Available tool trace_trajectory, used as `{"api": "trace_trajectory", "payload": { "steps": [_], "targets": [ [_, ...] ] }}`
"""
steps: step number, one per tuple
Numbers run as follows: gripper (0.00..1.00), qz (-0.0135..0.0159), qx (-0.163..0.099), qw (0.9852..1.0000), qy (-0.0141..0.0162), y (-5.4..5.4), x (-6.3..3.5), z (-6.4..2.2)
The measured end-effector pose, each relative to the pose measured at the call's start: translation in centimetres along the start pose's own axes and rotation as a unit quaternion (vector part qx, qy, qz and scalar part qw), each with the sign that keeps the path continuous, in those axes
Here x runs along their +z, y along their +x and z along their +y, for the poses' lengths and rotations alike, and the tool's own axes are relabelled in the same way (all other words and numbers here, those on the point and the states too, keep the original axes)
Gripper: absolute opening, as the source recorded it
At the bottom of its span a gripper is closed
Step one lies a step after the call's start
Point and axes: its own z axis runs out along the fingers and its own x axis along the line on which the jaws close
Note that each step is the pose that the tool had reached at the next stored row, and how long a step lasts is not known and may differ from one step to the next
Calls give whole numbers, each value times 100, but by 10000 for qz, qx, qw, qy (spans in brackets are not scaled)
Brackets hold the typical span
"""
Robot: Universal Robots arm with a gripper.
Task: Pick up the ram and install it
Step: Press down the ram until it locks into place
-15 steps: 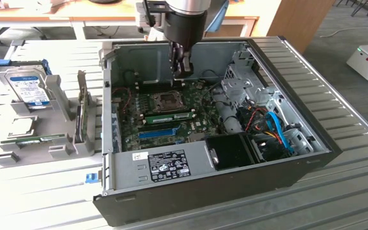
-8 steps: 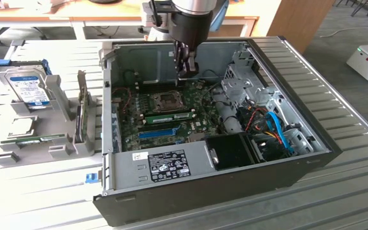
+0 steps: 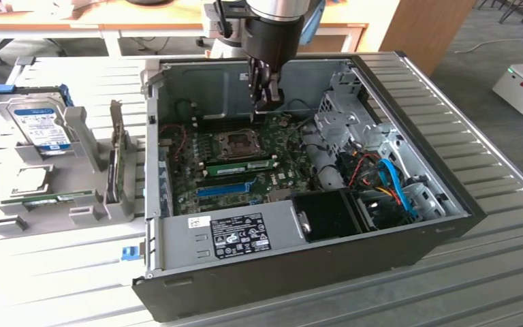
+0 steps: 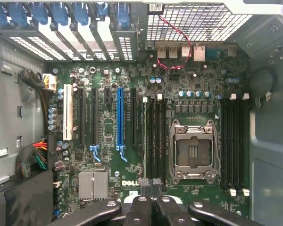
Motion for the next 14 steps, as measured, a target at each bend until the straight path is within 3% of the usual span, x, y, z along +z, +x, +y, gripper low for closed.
{"api": "trace_trajectory", "payload": {
  "steps": [9, 14],
  "targets": [
    [11, 0, 24, 10000, 0, 0, 0, 0],
    [11, -5, 197, 9998, 0, 0, 2, 5]
  ]
}}
